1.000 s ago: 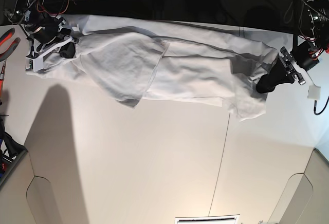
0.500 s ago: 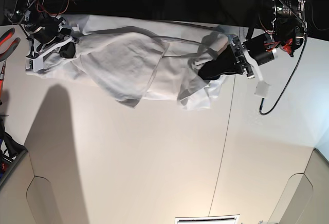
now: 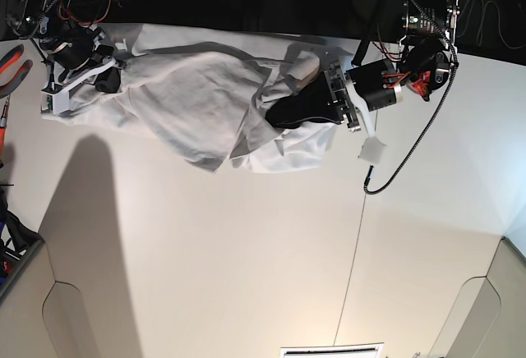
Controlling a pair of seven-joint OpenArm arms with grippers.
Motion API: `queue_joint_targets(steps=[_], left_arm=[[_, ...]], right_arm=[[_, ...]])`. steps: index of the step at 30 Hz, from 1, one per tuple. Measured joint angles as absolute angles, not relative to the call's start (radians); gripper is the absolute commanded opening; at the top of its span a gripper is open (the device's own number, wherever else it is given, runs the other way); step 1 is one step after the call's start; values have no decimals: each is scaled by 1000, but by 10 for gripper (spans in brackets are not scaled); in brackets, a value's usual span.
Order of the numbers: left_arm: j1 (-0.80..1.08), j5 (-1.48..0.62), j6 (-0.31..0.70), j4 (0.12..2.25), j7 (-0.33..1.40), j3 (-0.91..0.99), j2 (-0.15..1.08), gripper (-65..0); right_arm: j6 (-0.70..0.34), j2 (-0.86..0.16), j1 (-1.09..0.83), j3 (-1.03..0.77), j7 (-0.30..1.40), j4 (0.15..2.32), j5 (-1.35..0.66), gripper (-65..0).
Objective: Layout the t-shirt on the table in an organized manner, then fold the t-shirt properly
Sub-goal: 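Lift the held end with the left gripper and fold it toward the right gripper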
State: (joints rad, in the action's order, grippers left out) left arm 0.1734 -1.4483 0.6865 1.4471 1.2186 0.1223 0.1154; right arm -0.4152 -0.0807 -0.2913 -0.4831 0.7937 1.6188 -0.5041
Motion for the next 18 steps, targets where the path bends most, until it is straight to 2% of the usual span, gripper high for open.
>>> queue_joint_targets(steps=[7, 18], left_arm=[[151, -1442, 686, 1447, 1169, 45, 93, -650], [113, -1250, 686, 1447, 1064, -72, 83, -650]], right_arm=[[-416, -81, -291, -483, 794, 1619, -505, -650], [-416, -81, -291, -483, 794, 1619, -505, -650]])
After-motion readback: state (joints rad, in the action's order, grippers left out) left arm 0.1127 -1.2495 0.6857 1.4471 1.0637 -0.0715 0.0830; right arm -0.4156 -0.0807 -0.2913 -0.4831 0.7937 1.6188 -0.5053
